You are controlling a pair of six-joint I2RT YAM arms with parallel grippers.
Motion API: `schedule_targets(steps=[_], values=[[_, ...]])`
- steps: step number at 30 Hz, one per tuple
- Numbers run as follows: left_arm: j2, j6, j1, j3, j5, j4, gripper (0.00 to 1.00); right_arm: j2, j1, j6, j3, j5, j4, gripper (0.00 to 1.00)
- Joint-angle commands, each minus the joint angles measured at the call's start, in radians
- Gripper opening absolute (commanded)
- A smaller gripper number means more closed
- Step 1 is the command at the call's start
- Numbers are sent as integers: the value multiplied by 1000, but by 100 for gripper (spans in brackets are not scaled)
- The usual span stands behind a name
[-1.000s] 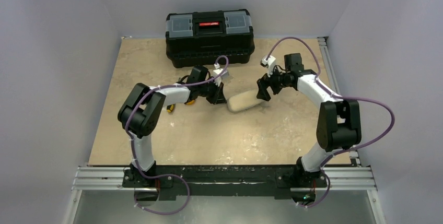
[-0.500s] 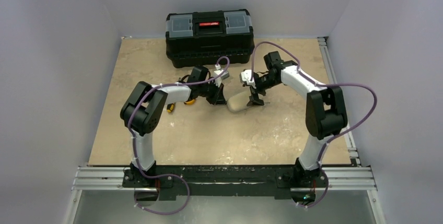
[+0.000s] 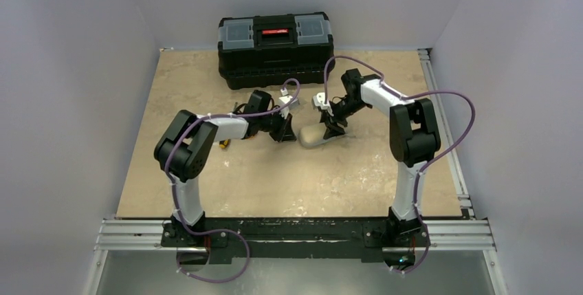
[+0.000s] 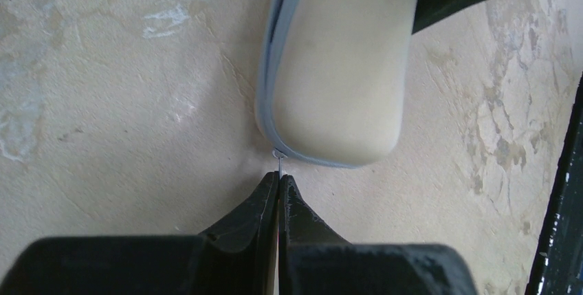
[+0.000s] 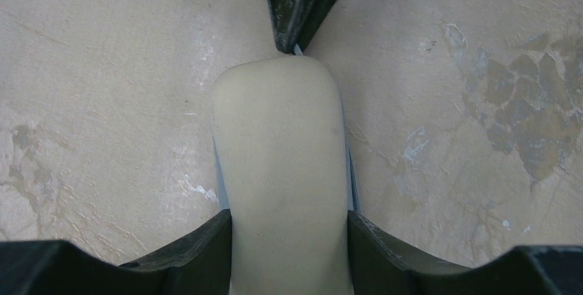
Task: Open the umbrella
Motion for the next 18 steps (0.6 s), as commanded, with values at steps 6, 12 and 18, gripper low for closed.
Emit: schedule_targets(steps=[6,12,18], values=[[-104,-40,-32,-102,46,102,0,-61,-28,332,-76,39,124,41],[-117,-137,-110,-130,-42,173,0,-110,-19,676,-150,118,296,40],[-108,-222,-124,-125,-135,239,0,-163,3,982,-227,149,473,35]])
